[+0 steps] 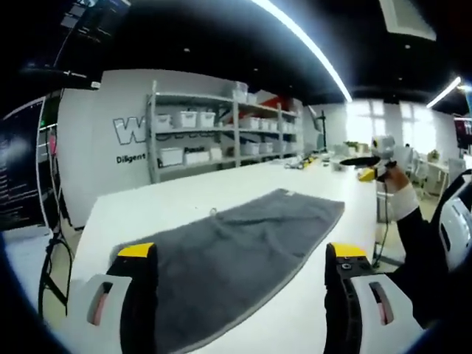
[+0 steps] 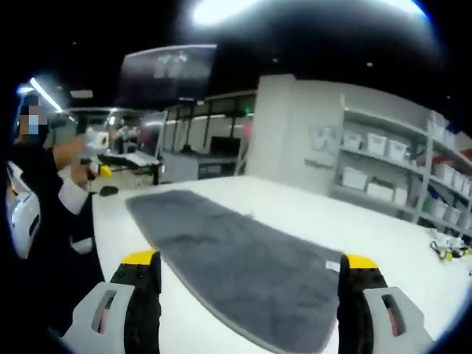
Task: Open the folded towel by lifting each exposed corner and separating the folded layers until the towel lies flat within the target outline without major curled edges
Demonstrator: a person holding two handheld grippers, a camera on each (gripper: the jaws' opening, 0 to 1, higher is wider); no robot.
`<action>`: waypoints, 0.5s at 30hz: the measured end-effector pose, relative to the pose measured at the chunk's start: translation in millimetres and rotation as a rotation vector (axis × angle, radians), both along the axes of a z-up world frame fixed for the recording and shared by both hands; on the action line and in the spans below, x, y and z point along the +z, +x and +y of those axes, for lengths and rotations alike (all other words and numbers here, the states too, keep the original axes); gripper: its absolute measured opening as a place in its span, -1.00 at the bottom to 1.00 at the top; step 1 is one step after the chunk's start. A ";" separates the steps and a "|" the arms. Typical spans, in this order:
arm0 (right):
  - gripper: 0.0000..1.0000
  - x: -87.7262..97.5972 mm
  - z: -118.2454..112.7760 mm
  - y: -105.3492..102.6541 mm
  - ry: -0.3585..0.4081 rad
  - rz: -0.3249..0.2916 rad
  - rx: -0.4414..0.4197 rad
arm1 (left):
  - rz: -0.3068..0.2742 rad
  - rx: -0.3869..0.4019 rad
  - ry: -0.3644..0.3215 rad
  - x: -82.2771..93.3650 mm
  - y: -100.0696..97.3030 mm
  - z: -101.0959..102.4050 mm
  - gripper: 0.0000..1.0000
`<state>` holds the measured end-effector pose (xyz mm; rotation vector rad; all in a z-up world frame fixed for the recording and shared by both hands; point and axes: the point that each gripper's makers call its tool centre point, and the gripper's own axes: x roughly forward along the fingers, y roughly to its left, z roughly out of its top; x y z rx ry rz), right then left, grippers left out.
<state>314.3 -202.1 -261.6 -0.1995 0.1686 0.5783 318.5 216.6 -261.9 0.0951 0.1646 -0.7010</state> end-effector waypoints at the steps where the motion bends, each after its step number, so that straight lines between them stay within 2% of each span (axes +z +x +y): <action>1: 0.99 1.0 -1.5 0.4 0.001 -0.004 -0.004 | -0.005 -0.002 -0.011 2.5 0.0 -0.9 0.86; 8: 0.99 1.1 -6.3 4.5 -0.013 -0.006 -0.023 | -0.002 0.009 -0.013 4.4 6.5 -3.4 0.90; 15: 0.99 -4.4 -6.6 3.5 -0.026 0.012 -0.019 | 0.028 0.020 -0.021 0.4 8.9 -5.0 0.99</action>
